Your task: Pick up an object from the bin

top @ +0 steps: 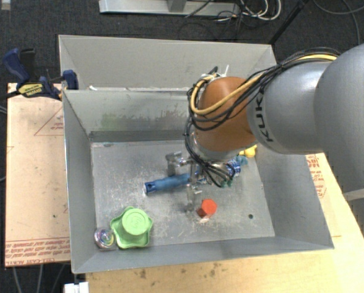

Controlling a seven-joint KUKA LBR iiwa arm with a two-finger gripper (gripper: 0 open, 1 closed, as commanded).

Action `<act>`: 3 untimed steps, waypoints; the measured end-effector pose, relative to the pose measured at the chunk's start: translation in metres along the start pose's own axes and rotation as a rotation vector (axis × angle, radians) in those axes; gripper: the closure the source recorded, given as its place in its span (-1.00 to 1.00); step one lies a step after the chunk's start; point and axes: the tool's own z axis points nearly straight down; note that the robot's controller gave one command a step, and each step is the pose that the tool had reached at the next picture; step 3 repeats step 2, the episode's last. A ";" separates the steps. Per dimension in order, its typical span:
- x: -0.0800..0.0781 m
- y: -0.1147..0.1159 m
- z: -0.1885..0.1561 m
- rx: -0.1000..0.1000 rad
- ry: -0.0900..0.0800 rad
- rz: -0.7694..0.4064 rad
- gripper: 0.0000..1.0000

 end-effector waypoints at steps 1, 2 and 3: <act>-0.003 -0.001 -0.005 0.001 -0.009 0.001 1.00; 0.001 0.014 -0.191 0.005 -0.018 0.008 1.00; 0.001 0.014 -0.191 0.005 -0.018 0.008 1.00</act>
Offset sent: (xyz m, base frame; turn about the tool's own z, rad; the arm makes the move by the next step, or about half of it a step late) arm 0.0000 0.0000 0.0000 0.0000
